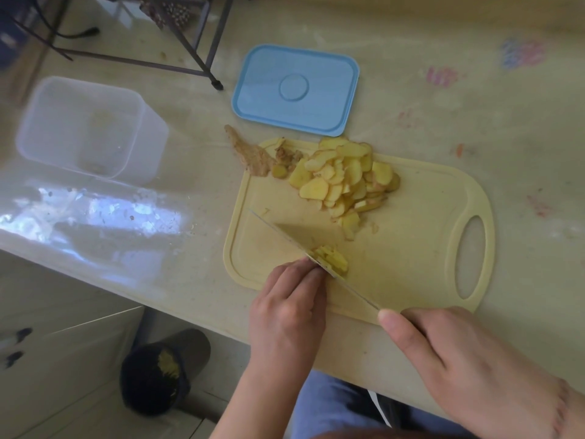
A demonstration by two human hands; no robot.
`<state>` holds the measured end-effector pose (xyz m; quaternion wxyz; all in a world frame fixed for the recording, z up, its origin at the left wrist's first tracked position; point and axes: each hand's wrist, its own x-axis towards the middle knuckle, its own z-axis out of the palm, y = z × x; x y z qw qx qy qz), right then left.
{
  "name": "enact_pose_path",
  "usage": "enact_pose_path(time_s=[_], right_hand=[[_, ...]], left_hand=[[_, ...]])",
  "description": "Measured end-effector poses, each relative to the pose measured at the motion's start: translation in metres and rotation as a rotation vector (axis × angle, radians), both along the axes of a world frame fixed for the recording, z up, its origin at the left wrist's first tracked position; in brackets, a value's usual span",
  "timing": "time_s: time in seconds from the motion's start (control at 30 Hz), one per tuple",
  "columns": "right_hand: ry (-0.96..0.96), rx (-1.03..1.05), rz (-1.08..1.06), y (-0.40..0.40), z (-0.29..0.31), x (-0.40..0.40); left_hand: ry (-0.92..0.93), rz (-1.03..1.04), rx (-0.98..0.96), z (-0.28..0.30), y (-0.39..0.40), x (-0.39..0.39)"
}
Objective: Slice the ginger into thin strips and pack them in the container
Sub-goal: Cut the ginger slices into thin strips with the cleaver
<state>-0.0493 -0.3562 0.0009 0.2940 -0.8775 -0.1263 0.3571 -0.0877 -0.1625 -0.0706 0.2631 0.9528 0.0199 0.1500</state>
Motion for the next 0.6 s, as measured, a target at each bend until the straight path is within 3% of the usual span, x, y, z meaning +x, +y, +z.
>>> enact_pose_path(time_s=[0.6], right_hand=[[0.024,-0.037,0.031,-0.0011,0.0019,0.0011]], left_hand=[[-0.035,0.003,0.061,-0.0011,-0.0008,-0.0021]])
